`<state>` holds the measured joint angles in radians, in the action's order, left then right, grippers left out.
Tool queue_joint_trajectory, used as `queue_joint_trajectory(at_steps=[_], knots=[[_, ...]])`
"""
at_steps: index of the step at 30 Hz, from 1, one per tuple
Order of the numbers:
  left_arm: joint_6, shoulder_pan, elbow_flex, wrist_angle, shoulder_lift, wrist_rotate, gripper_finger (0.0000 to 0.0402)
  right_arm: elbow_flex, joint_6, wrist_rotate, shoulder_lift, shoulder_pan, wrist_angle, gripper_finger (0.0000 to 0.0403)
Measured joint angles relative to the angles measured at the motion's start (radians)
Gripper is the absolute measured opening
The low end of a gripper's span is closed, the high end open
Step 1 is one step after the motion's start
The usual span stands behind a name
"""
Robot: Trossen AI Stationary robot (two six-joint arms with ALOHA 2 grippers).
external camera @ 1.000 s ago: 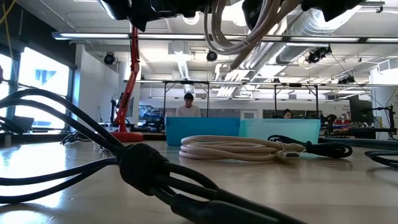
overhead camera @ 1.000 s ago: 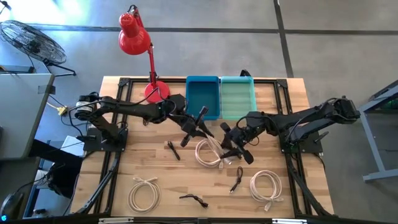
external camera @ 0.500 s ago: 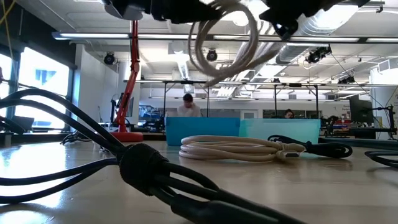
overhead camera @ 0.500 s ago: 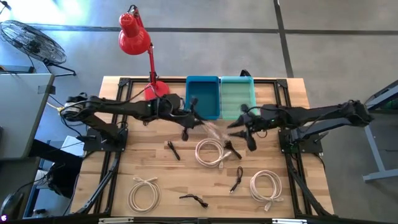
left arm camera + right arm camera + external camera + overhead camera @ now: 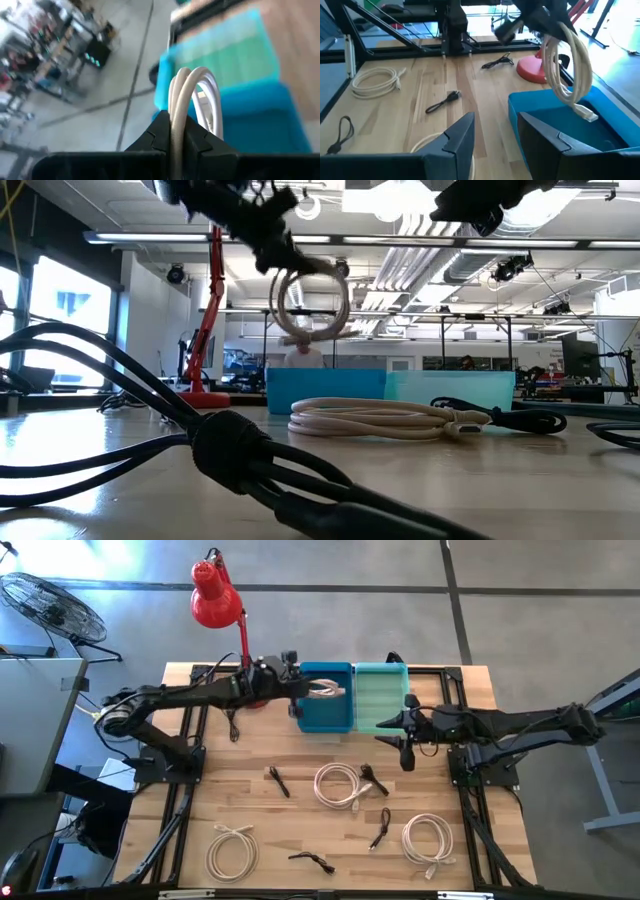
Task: Pick & Place USB Port
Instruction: Put the white charger cable into the blue bin
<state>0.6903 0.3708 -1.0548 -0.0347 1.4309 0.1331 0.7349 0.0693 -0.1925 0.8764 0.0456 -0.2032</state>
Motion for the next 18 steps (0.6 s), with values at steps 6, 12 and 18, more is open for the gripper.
queue_joint_trajectory(at_steps=[6,12,18], knots=[[-0.003,0.044,-0.001,-0.078,0.095,0.01,0.0012,0.0,0.0,0.0,0.032,0.0,-0.001,0.0142],[0.078,0.041,0.0,-0.15,0.194,0.047,0.001,0.0,0.0,0.0,0.041,0.0,-0.002,0.0142],[0.134,0.042,0.0,-0.259,0.284,0.088,0.001,0.0,0.001,0.0,0.041,0.0,-0.003,0.0142]])
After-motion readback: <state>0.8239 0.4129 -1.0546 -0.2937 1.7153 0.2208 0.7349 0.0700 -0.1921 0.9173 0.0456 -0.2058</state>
